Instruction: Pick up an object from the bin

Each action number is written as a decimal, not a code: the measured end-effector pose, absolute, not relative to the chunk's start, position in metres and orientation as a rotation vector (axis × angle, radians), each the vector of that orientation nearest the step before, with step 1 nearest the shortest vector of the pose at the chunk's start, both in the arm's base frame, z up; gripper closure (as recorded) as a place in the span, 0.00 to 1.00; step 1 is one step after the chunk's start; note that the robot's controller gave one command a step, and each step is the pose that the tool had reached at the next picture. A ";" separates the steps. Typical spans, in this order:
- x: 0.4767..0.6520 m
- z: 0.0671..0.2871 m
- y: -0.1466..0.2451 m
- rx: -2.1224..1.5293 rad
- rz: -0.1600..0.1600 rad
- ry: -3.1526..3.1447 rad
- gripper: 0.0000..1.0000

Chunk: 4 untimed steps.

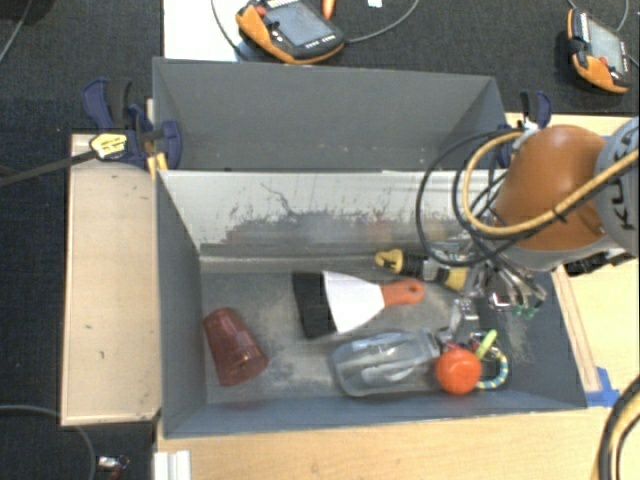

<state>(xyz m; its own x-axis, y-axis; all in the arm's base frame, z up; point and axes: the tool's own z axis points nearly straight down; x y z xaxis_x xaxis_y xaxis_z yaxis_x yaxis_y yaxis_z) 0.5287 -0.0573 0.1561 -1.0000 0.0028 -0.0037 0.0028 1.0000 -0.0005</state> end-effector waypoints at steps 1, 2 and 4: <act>0.594 0.075 -0.058 0.228 0.001 3.119 0.00; 0.590 0.106 -0.047 0.069 -0.002 3.121 0.00; 0.592 0.071 -0.065 0.400 0.002 3.094 0.00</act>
Offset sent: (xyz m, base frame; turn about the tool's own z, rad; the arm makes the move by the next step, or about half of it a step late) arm 0.0598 0.0107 -0.0510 0.0400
